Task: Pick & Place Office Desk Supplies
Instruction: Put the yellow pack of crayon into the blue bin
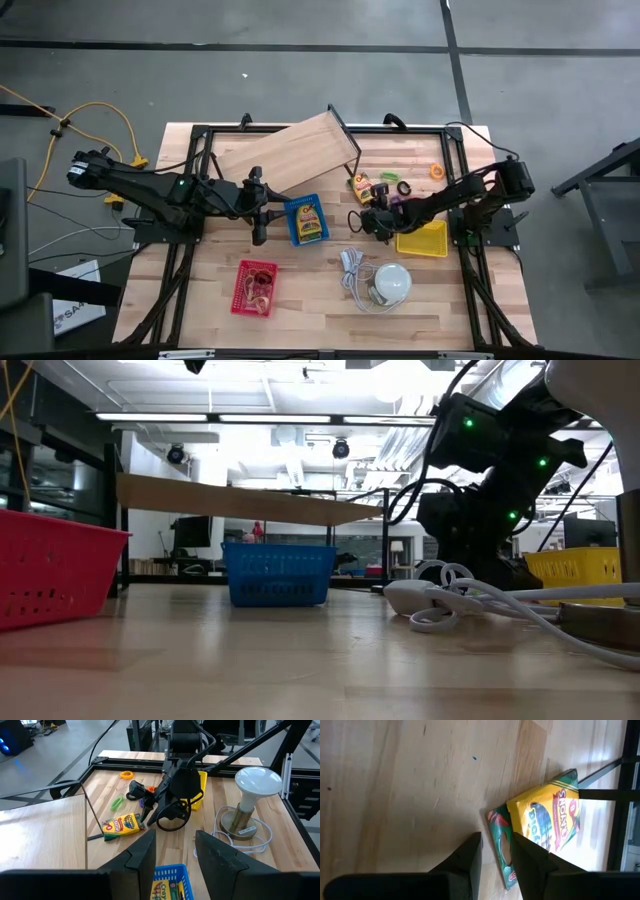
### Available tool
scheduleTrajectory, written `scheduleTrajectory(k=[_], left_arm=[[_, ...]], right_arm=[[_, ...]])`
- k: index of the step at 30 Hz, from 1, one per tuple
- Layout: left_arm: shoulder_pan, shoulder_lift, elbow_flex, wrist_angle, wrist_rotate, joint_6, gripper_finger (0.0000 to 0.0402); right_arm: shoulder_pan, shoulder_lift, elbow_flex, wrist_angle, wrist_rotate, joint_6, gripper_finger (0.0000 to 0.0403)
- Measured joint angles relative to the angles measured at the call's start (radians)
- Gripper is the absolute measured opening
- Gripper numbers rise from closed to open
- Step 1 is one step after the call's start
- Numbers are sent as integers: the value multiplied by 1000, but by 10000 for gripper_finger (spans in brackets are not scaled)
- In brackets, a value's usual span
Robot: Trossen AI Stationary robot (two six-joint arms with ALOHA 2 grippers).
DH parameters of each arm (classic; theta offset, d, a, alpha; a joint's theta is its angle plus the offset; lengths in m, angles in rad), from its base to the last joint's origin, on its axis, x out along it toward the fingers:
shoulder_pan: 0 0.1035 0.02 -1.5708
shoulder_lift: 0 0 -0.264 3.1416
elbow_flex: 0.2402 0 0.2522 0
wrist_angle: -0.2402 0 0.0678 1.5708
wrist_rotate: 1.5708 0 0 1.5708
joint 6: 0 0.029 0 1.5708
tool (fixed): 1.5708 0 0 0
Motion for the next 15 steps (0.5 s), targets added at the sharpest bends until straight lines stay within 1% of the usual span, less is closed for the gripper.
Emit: scheduleTrajectory(k=[7, 15], left_arm=[[0, 0, 0, 0, 0, 0, 131], [0, 0, 0, 2, 0, 0, 131]], right_arm=[[-2, -1, 0, 0, 0, 17, 94], [-3, 14, 1, 6, 29, 25, 94]])
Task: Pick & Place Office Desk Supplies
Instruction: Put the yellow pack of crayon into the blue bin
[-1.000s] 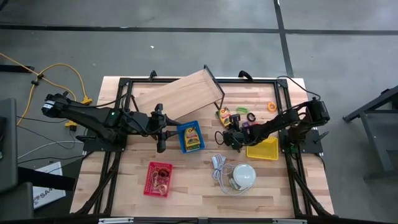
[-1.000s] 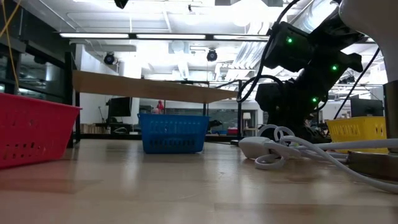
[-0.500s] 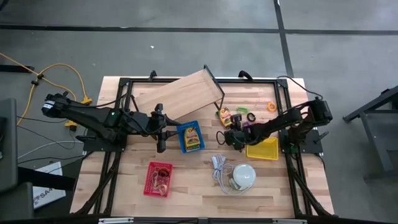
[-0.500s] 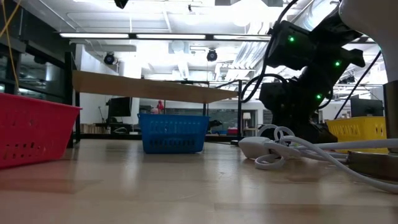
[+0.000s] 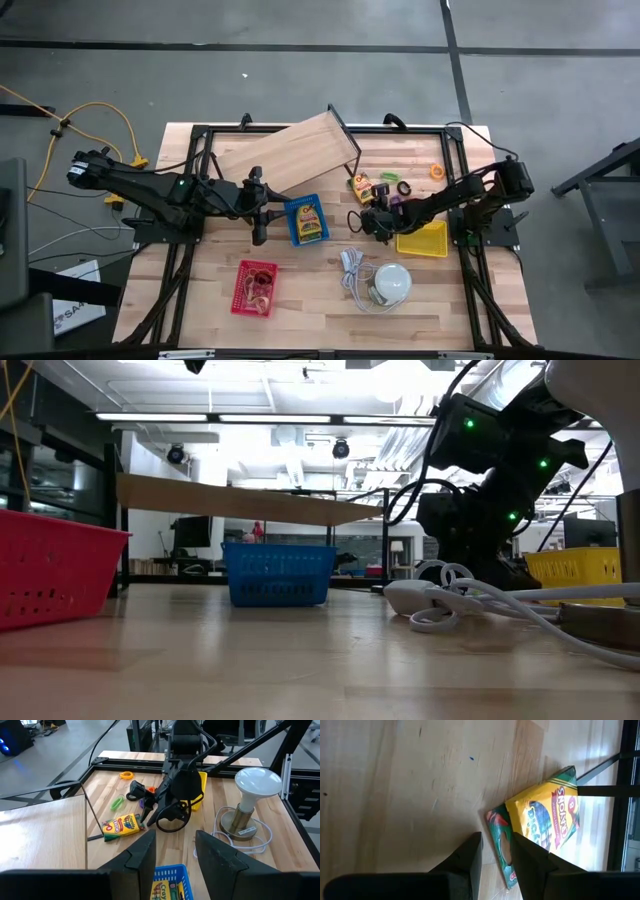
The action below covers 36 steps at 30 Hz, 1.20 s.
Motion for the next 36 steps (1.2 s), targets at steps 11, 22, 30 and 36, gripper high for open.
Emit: scheduleTrajectory(k=[11, 22, 30, 36], left_arm=[[0, 0, 0, 6, 0, 0, 131], [0, 0, 0, 6, 0, 0, 131], [0, 0, 0, 11, 0, 0, 131], [0, 0, 0, 14, 0, 0, 131]], right_arm=[[0, 3, 0, 0, 27, -1, 94], [-1, 49, 0, 69, 83, -40, 94], [10, 51, 0, 86, 178, -59, 94], [10, 53, -1, 92, 253, -58, 94]])
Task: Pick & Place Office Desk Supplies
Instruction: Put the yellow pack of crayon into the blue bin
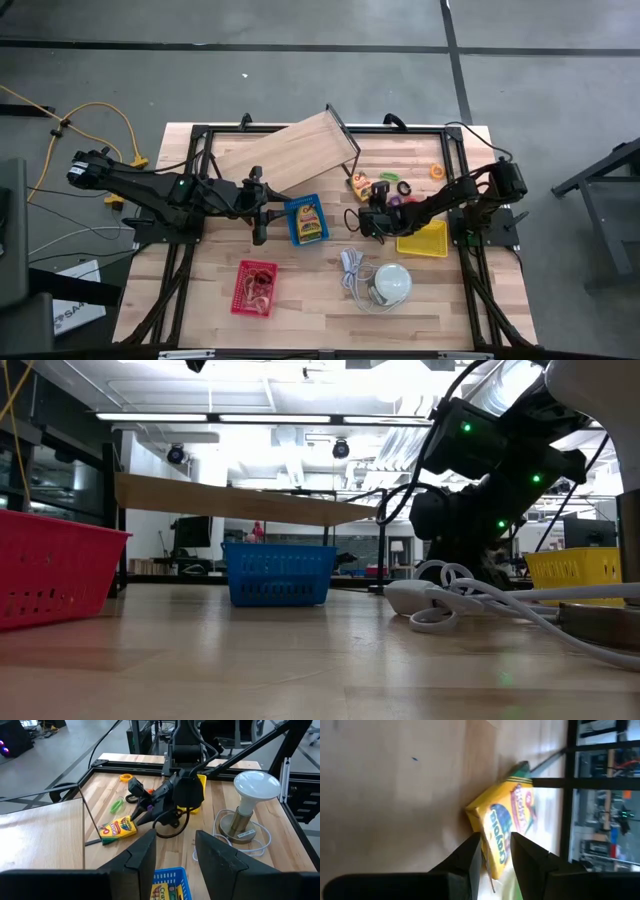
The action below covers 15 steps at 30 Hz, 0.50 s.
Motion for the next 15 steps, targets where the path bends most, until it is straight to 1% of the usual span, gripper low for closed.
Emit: scheduleTrajectory(k=[4, 15], left_arm=[[0, 0, 0, 0, 0, 0, 131], [0, 0, 0, -1, 0, 0, 131]], right_arm=[[0, 0, 0, 0, -1, -3, 94], [-1, -2, 1, 0, -100, 1, 94]])
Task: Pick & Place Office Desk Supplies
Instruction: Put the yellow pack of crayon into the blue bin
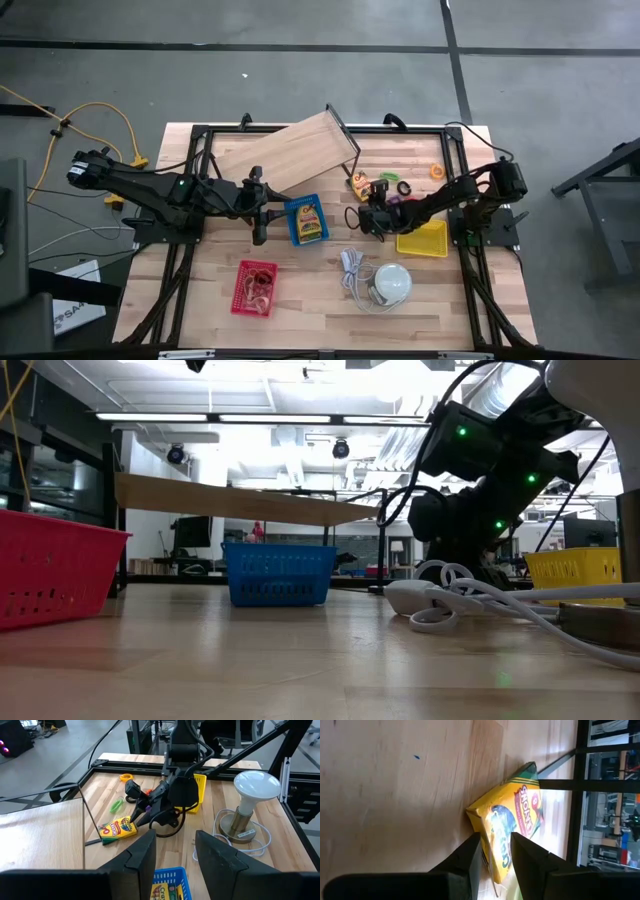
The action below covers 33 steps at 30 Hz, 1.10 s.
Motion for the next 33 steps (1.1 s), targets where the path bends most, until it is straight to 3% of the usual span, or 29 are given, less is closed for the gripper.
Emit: scheduleTrajectory(k=[11, 24, 33], left_arm=[[0, 0, 0, 0, 0, 0, 131], [0, 0, 0, -1, 0, 0, 131], [0, 0, 0, -1, 0, 0, 131]], right_arm=[[1, -2, 0, -15, -89, 11, 94], [-6, -1, -1, 10, -105, -8, 55], [-6, 0, -1, 13, -108, -7, 54]])
